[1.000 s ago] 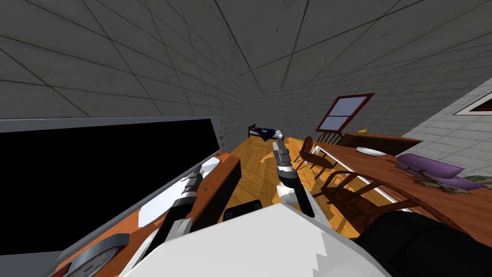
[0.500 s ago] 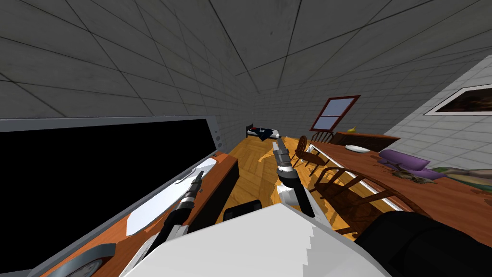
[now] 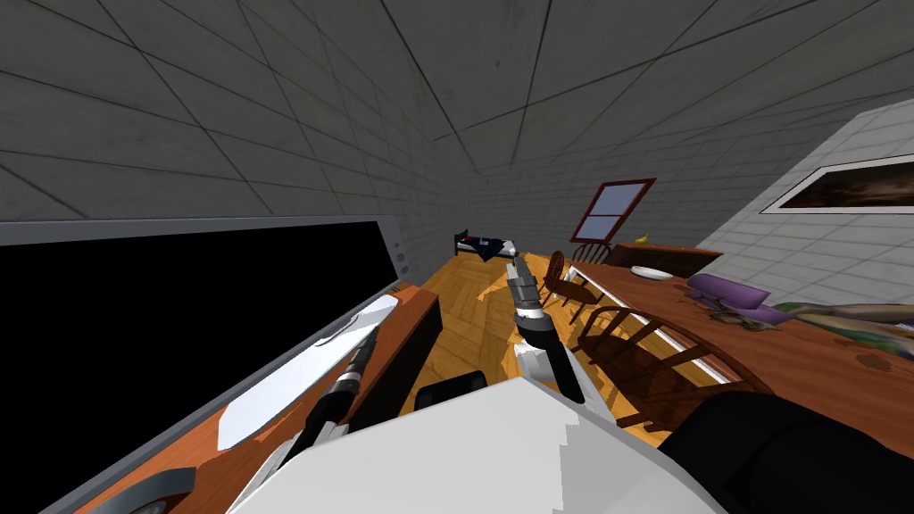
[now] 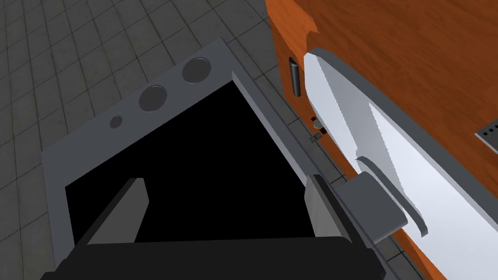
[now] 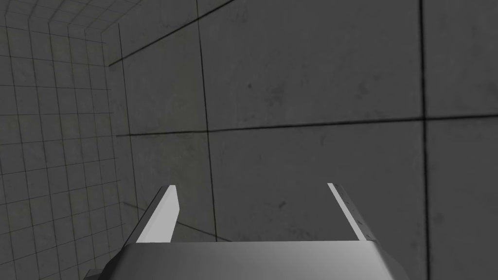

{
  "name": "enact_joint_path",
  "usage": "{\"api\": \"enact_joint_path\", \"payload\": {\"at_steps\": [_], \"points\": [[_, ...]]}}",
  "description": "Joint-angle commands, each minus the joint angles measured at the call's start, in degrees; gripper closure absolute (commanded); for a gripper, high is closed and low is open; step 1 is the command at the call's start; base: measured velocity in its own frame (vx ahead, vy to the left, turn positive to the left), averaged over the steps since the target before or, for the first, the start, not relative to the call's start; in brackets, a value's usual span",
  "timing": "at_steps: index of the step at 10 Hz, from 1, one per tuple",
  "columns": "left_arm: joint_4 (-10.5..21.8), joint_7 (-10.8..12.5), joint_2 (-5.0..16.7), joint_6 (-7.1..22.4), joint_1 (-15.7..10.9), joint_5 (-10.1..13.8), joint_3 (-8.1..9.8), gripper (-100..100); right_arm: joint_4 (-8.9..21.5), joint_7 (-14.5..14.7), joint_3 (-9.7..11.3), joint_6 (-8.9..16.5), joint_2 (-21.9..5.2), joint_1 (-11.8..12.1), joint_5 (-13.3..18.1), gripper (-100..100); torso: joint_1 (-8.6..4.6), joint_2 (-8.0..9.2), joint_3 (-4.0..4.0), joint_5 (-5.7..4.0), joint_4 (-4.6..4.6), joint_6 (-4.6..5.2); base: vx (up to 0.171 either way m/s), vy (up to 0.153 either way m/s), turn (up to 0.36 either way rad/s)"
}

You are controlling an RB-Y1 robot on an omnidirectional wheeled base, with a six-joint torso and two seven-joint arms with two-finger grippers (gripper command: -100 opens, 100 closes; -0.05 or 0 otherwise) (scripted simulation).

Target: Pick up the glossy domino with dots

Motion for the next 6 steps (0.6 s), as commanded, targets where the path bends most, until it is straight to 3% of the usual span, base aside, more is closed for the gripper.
{"api": "enact_joint_path", "payload": {"at_steps": [1, 5, 6], "points": [[1.97, -0.41, 0.40, 0.37, -0.15, -0.22, 0.04, -100, 0.00, 0.00, 0.00, 0.00, 0.00, 0.00, 0.00, 0, 0.00, 0.00, 0.00, 0.00, 0.00, 0.00, 0.003, -0.031, -0.025], [7.13, -1.74, 1.92, 2.88, -1.28, -0.98, -0.03, -100, 0.00, 0.00, 0.00, 0.00, 0.00, 0.00, 0.00, 0, 0.00, -0.05, -0.02, 0.00, 0.00, 0.01, 0.011, -0.032, -0.041], [9.72, -2.31, 2.73, 4.13, -1.92, -1.27, -0.12, -100, 0.00, 0.00, 0.00, 0.00, 0.00, 0.00, 0.00, 0, 0.02, -0.05, -0.03, 0.00, -0.01, -0.01, 0.021, -0.027, -0.051]]}}
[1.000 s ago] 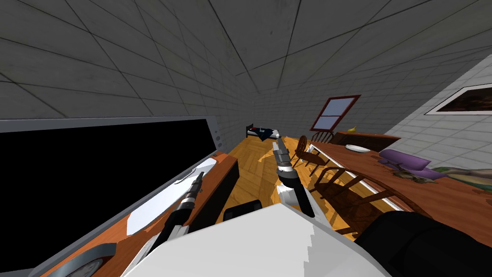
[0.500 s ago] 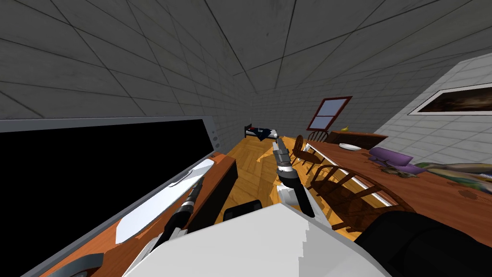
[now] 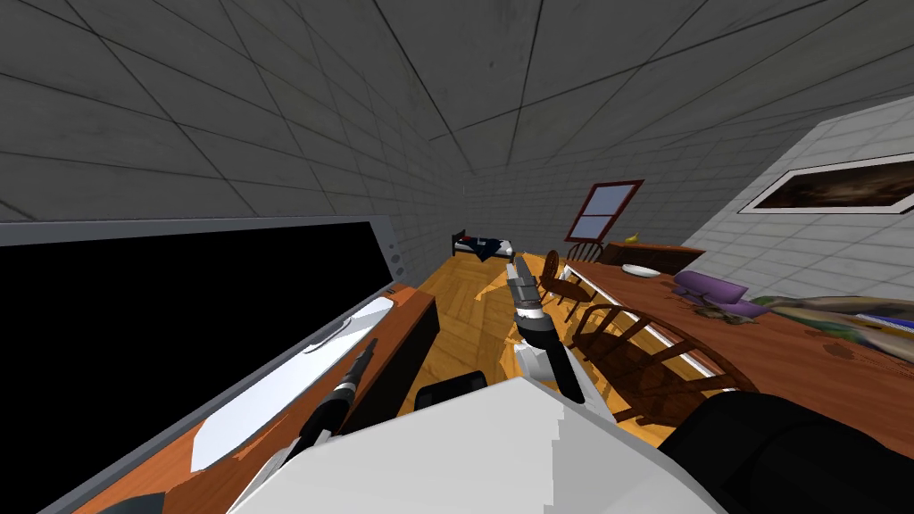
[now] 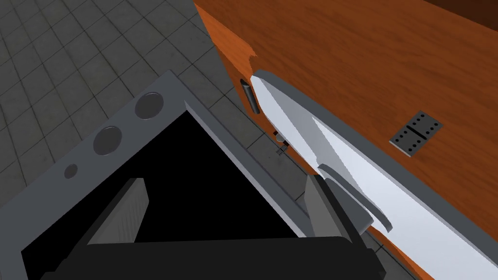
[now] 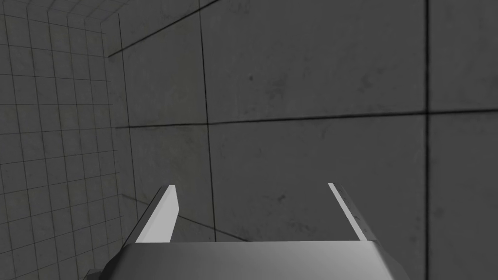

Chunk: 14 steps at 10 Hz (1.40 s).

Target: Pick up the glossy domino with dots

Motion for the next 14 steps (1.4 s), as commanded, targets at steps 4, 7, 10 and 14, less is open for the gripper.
{"api": "enact_joint_path", "payload": {"at_steps": [4, 7, 10, 14], "points": [[6.51, -1.27, 2.07, 3.17, -1.68, -0.56, -0.33, -100, 0.00, 0.00, 0.00, 0.00, 0.00, 0.00, 0.00, 0, -0.02, -0.04, -0.02, -0.01, -0.01, 0.00, 0.032, -0.035, -0.033], [13.27, -2.13, 4.92, 6.83, -4.18, -0.70, -1.03, -100, 0.00, 0.00, 0.00, 0.00, 0.00, 0.00, 0.00, 0, -0.04, -0.12, -0.06, 0.00, -0.02, 0.01, 0.050, -0.041, -0.045], [18.87, -2.41, 6.85, 9.17, -5.99, -0.54, -1.61, -100, 0.00, 0.00, 0.00, 0.00, 0.00, 0.01, 0.00, 0, -0.02, -0.19, -0.11, -0.01, -0.04, -0.01, 0.071, -0.039, -0.021], [25.10, -2.56, 9.52, 12.43, -8.75, -0.08, -2.56, -100, 0.00, 0.00, 0.00, 0.00, 0.00, 0.01, 0.00, 0, 0.01, -0.13, -0.08, 0.00, -0.03, -0.01, 0.061, -0.031, -0.018]]}}
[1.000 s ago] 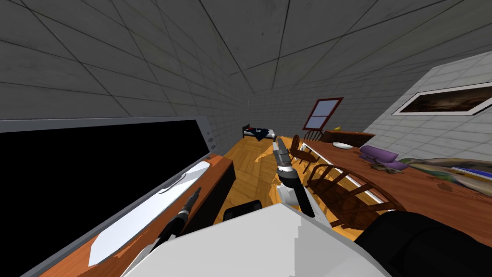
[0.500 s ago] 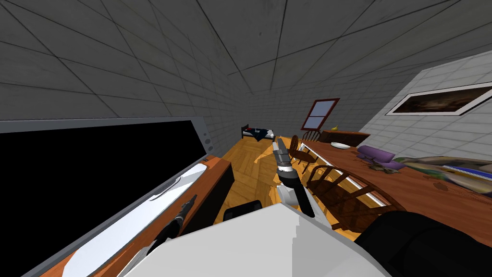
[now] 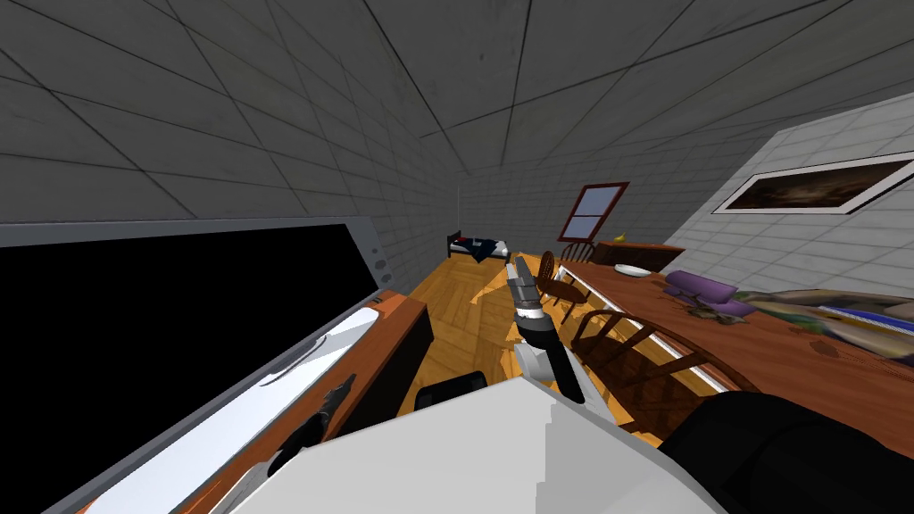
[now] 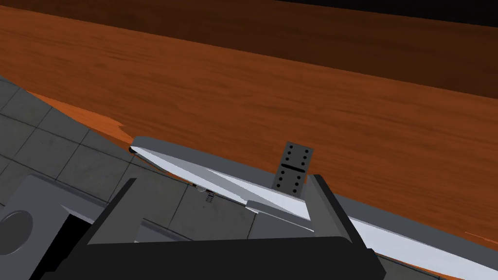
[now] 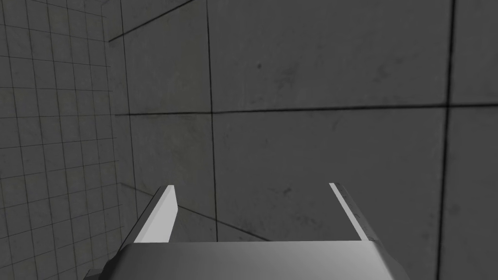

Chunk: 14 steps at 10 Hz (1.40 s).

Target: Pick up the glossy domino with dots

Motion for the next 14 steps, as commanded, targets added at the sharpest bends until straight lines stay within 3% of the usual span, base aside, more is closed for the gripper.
{"api": "enact_joint_path", "payload": {"at_steps": [1, 10, 12, 13, 14], "points": [[2.86, 0.11, 1.64, 2.00, -1.25, 0.50, -0.65, -100, 0.00, 0.00, 0.00, 0.00, 0.00, 0.00, 0.00, 0, 0.00, 0.00, 0.00, 0.00, 0.00, 0.00, 0.088, -0.036, -0.023], [15.84, 0.04, 7.05, 8.17, -6.71, 1.67, -2.48, -100, 0.00, 0.00, 0.00, 0.00, 0.00, 0.00, 0.00, 0, 0.00, 0.04, 0.02, 0.00, 0.00, -0.01, 0.064, -0.023, -0.015], [15.28, 0.02, 7.25, 8.46, -6.65, 2.13, -2.76, -100, 0.00, 0.00, 0.00, 0.00, 0.00, 0.00, 0.00, 0, 0.04, 0.11, 0.05, 0.02, 0.01, -0.01, 0.024, -0.007, -0.002], [15.52, 0.01, 7.21, 8.36, -6.75, 2.06, -2.73, 0, 0.00, 0.00, 0.00, 0.00, 0.00, 0.00, 0.00, 0, 0.06, 0.18, 0.10, 0.02, 0.03, -0.01, 0.000, 0.000, 0.000], [17.27, 0.13, 6.52, 7.17, -7.37, 0.85, -2.12, -100, 0.00, 0.00, 0.00, 0.00, 0.00, -0.01, 0.00, 0, 0.07, 0.23, 0.13, 0.02, 0.04, -0.02, 0.017, 0.013, 0.017]]}}
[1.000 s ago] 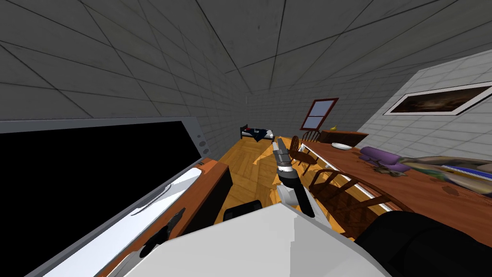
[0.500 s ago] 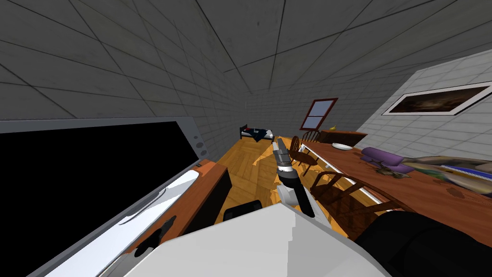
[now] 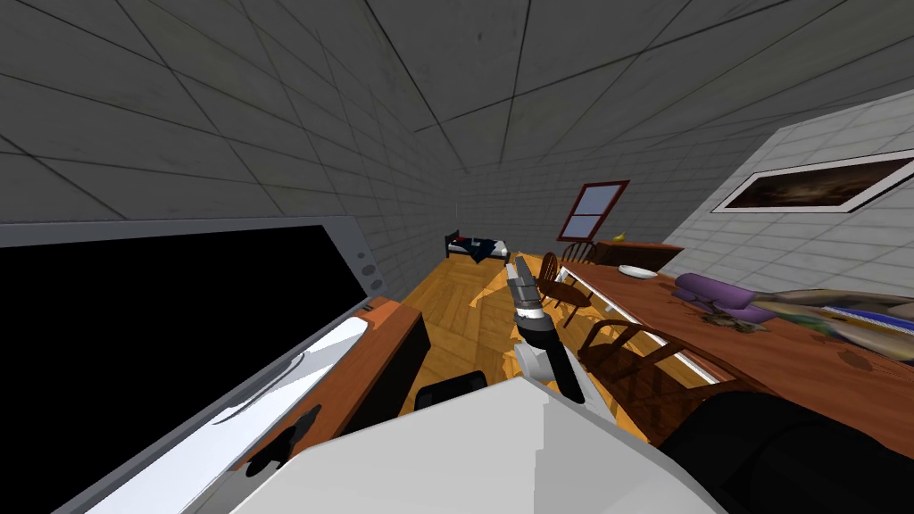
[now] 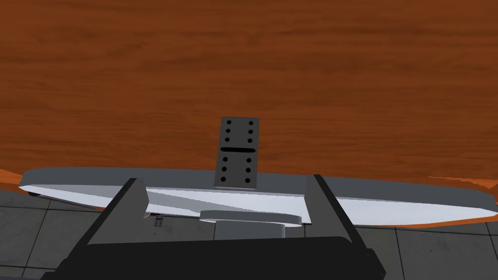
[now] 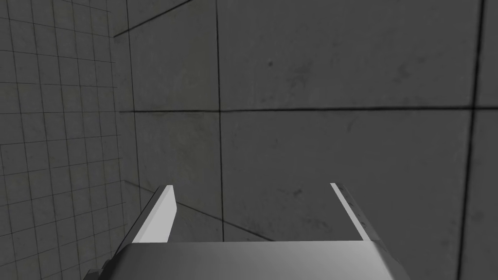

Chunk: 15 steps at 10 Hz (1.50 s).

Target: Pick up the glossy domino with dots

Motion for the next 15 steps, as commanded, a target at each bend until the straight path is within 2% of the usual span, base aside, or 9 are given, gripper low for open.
{"api": "enact_joint_path", "payload": {"at_steps": [1, 6, 7, 8, 12, 13, 14, 15], "points": [[2.46, 0.18, -0.98, -1.80, -0.84, -1.75, 0.88, -100, 0.00, 0.00, 0.00, 0.00, 0.00, 0.00, 0.00, 0, 0.00, 0.00, 0.00, 0.00, 0.00, 0.00, 0.038, 0.027, 0.027], [7.80, 0.54, -3.09, -5.40, -2.73, -5.41, 2.72, -100, 0.00, 0.00, 0.00, 0.00, 0.00, 0.00, 0.00, 0, 0.07, -0.07, -0.04, 0.02, -0.02, 0.00, 0.037, 0.030, 0.014], [7.38, 0.49, -2.75, -4.94, -2.67, -4.83, 2.38, -100, 0.00, 0.00, 0.00, 0.00, 0.00, 0.00, 0.00, 0, 0.06, -0.05, -0.03, 0.02, -0.01, 0.00, 0.010, 0.010, 0.000], [7.55, 0.50, -2.79, -5.15, -2.73, -4.91, 2.41, 100, 0.00, 0.00, 0.00, 0.00, 0.00, 0.00, 0.00, 0, 0.01, 0.01, 0.00, 0.00, 0.00, 0.00, 0.000, 0.000, 0.000], [7.53, 0.47, -2.78, -5.12, -2.73, -4.92, 2.40, 100, 0.00, 0.00, 0.00, 0.00, 0.00, 0.00, 0.00, 0, -0.03, 0.08, 0.04, 0.00, 0.02, -0.01, 0.000, 0.000, 0.000], [7.53, 0.48, -2.79, -5.12, -2.73, -4.92, 2.40, 0, 0.00, 0.00, 0.00, 0.00, 0.00, 0.00, 0.00, 0, -0.03, 0.08, 0.04, -0.01, 0.02, -0.01, 0.000, 0.000, 0.000], [5.13, 0.36, -2.04, -3.60, -1.79, -3.58, 1.80, 100, 0.00, 0.00, 0.00, 0.00, 0.00, 0.00, 0.00, 0, -0.03, 0.08, 0.04, -0.01, 0.02, -0.01, -0.026, -0.023, -0.025], [4.24, 0.30, -1.68, -3.00, -1.47, -2.97, 1.50, 100, 0.00, 0.00, 0.00, 0.00, 0.00, -0.01, 0.00, 0, -0.11, 0.16, 0.09, -0.02, 0.03, 0.00, -0.045, -0.035, -0.018]]}}
